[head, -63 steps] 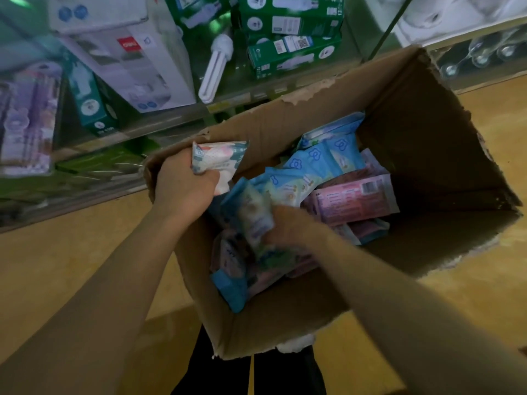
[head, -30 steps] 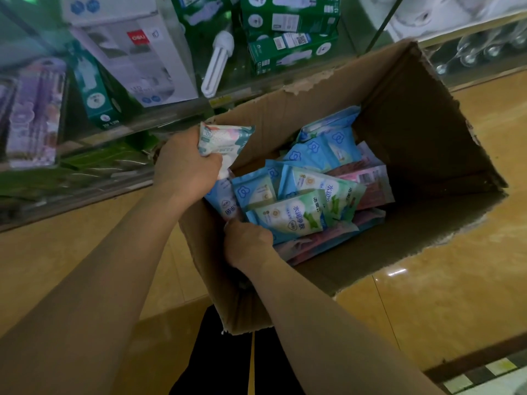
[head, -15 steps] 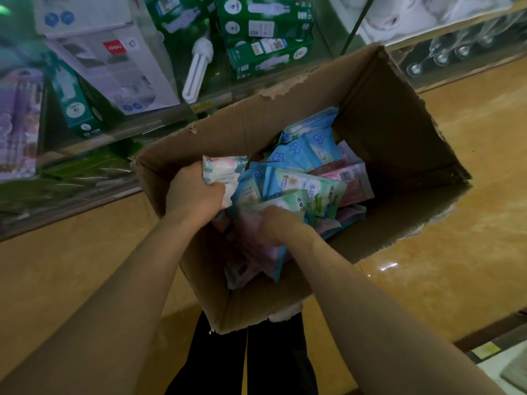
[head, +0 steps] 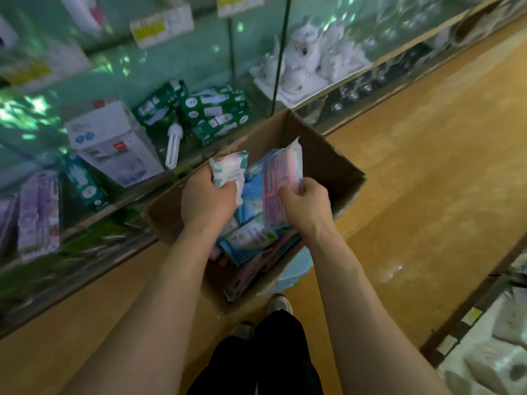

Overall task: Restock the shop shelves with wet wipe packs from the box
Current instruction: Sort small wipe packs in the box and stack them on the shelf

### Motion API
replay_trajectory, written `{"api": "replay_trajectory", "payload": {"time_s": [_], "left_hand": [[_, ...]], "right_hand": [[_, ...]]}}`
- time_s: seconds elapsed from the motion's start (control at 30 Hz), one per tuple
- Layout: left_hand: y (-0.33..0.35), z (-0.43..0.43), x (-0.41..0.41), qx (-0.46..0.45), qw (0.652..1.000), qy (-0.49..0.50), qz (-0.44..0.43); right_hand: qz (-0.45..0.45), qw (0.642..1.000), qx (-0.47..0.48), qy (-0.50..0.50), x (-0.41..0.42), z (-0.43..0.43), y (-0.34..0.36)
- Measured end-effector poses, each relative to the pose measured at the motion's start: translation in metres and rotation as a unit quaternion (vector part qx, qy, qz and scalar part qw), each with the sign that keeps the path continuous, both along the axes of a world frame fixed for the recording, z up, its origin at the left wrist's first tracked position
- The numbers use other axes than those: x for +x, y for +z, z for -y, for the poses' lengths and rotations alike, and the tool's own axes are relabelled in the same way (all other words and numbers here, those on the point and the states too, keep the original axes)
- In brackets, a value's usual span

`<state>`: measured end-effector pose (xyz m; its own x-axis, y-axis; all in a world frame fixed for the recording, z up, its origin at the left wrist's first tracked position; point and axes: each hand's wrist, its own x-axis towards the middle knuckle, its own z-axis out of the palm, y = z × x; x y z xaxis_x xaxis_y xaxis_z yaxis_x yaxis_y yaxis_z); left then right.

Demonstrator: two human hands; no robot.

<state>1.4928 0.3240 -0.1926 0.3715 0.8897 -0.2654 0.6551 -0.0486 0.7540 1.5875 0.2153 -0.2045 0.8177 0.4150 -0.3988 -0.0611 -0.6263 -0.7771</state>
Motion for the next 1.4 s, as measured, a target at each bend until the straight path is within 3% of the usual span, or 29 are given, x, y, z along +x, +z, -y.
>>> {"api": "replay_trajectory", "payload": {"time_s": [0.27, 0.67, 1.07, 1.23, 1.4], "left_hand": [[0.097, 0.088, 0.033, 0.043, 0.985, -0.095, 0.137], [0.212, 0.307, 0.133, -0.083, 0.899, -0.313, 0.294], [0.261, 0.564, 0.184, -0.284, 0.77, -0.464, 0.334], [0.275, 0.651, 0.186, -0.348, 0.712, -0.529, 0.303], [0.277, 0.724, 0.188, -0.372, 0.675, -0.576, 0.27]], "right_hand": [[0.12, 0.966, 0.134, -0.185, -0.012, 0.101, 0.102], [0.298, 0.866, 0.116, -0.385, 0.035, 0.322, 0.194], [0.368, 0.746, 0.064, -0.552, 0.043, 0.567, 0.245], [0.391, 0.679, 0.012, -0.621, 0.027, 0.646, 0.258], [0.397, 0.627, -0.047, -0.668, 0.009, 0.701, 0.268]]}}
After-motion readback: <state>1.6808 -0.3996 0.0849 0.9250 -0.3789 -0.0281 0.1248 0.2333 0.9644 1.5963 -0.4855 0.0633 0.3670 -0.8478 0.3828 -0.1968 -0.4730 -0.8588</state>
